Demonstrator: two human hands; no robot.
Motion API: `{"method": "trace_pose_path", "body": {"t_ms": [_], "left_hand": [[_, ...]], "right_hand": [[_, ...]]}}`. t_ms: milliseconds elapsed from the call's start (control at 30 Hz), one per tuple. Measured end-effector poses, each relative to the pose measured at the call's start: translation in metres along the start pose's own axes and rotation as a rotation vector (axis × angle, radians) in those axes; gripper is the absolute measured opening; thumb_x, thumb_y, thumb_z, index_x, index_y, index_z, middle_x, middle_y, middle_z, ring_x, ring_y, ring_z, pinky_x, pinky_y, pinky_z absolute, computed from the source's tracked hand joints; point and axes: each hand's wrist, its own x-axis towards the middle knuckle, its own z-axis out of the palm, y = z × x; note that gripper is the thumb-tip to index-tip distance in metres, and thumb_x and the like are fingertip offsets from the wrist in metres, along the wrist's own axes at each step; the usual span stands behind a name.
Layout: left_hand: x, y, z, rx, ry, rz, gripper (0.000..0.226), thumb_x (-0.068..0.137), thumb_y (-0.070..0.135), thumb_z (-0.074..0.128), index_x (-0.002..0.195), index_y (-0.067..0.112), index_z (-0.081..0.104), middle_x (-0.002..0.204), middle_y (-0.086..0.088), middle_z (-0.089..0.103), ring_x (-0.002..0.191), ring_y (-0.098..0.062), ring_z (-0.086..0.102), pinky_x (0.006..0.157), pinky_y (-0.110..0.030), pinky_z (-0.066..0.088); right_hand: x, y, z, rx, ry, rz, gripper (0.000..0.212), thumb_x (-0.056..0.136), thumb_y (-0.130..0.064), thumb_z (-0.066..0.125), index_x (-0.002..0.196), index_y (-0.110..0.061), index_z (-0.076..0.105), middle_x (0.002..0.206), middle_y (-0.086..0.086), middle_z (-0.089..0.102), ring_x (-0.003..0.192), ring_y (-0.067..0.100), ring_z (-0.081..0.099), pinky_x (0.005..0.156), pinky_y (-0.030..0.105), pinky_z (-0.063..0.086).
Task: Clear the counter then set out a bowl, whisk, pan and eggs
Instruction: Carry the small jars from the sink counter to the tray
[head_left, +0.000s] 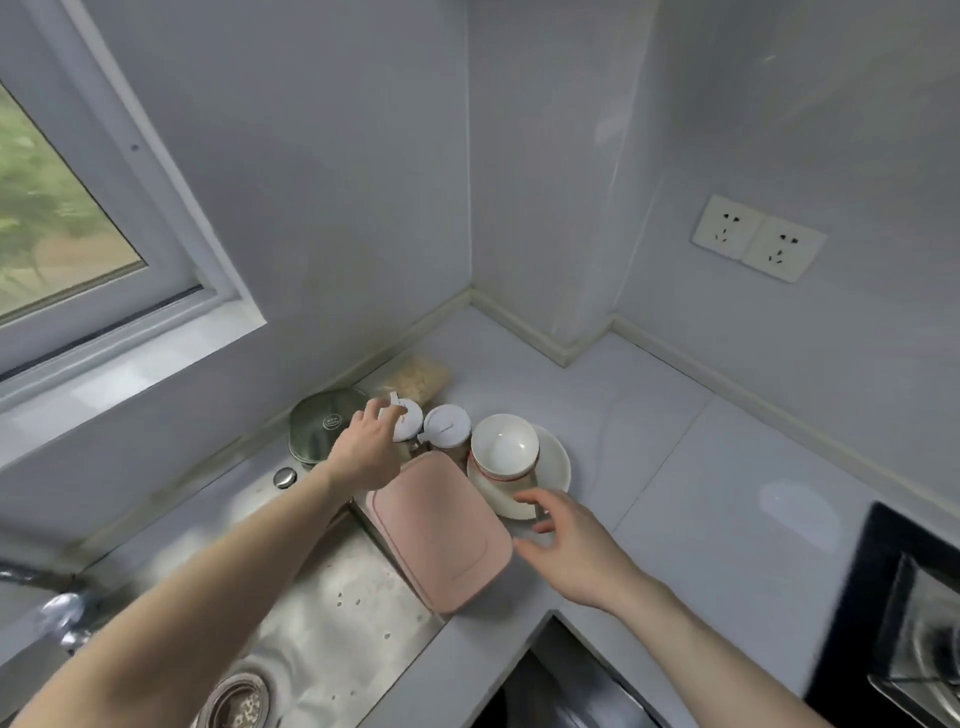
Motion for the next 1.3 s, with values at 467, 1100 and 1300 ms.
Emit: {"method": "trace_pose_path", "body": {"t_ms": [467,1100,1300], "left_hand": [[0.084,-0.004,-0.002,0.331,-0.12,0.12,0.079,0.075,0.031,0.075,0.143,0.029,0.037,0.14,-0.004,0.045,0.125,-0.032,0.053,0.103,-0.047,0.038],[-0.08,-0.039,-0.089,-0.258,0.459,-0.026,0.09,0.075,0.061,0.071,0.153,0.043,0.029,0.134,0.007,0.05,0.113,-0.025,0.056,0.097,-0.043,0.047],[-0.118,-0.049,-0.087,-0.264,0.502,-0.038,0.086,0.077,0.058,0.075,0.151,0.044,0.032,0.131,0.012,0.05,0.109,-0.021,0.056,0.094,-0.037,0.048]], "right_hand": [[0.049,-0.01,0.015,0.033,0.088,0.032,0.043,0.09,-0.03,0.063,0.131,-0.041,0.055,0.132,-0.03,0.044,0.105,0.0,0.062,0.087,0.024,0.055],[0.212,-0.08,0.043,-0.677,-0.192,-0.152,0.092,0.085,-0.008,0.069,0.161,-0.026,0.02,0.159,0.004,0.027,0.138,0.037,0.037,0.114,0.046,0.037],[0.24,-0.065,0.066,-0.835,-0.218,-0.17,0.069,0.087,-0.006,0.066,0.149,-0.023,0.04,0.151,0.004,0.037,0.13,0.038,0.045,0.108,0.046,0.042]]}}
